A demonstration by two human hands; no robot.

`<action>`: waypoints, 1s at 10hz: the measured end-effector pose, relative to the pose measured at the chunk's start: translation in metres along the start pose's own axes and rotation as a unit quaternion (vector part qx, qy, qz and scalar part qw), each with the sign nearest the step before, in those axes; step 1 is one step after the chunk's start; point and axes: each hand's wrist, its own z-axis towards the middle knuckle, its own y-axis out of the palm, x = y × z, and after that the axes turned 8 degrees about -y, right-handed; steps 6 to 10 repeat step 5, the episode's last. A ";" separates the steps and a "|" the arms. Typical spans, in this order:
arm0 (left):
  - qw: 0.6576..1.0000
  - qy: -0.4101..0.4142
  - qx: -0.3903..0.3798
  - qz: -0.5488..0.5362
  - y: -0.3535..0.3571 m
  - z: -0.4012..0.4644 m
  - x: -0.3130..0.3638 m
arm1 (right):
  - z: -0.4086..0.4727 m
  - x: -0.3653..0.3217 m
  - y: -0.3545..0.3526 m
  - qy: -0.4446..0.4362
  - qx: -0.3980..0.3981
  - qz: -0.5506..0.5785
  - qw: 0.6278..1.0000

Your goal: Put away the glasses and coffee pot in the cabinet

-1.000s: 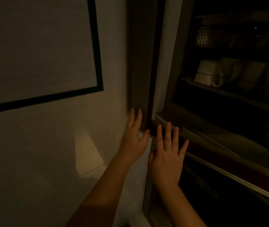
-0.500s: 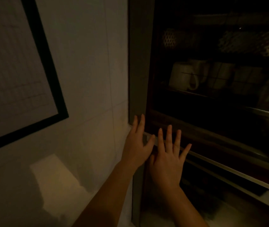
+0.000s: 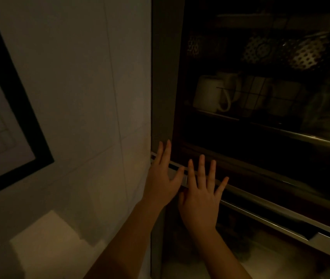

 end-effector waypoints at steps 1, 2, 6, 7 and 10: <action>1.000 0.003 0.005 0.004 0.003 0.000 -0.002 | 0.000 0.002 0.001 -0.002 0.003 0.000 1.000; 1.000 0.005 0.007 0.011 0.004 0.000 -0.002 | 0.000 0.002 0.002 -0.004 0.002 0.000 1.000; 1.000 -0.021 0.012 -0.018 -0.005 -0.002 0.003 | 0.001 -0.001 -0.003 -0.005 0.017 0.032 0.999; 1.000 -0.021 0.012 -0.018 -0.005 -0.002 0.003 | 0.001 -0.001 -0.003 -0.005 0.017 0.032 0.999; 1.000 -0.021 0.012 -0.018 -0.005 -0.002 0.003 | 0.001 -0.001 -0.003 -0.005 0.017 0.032 0.999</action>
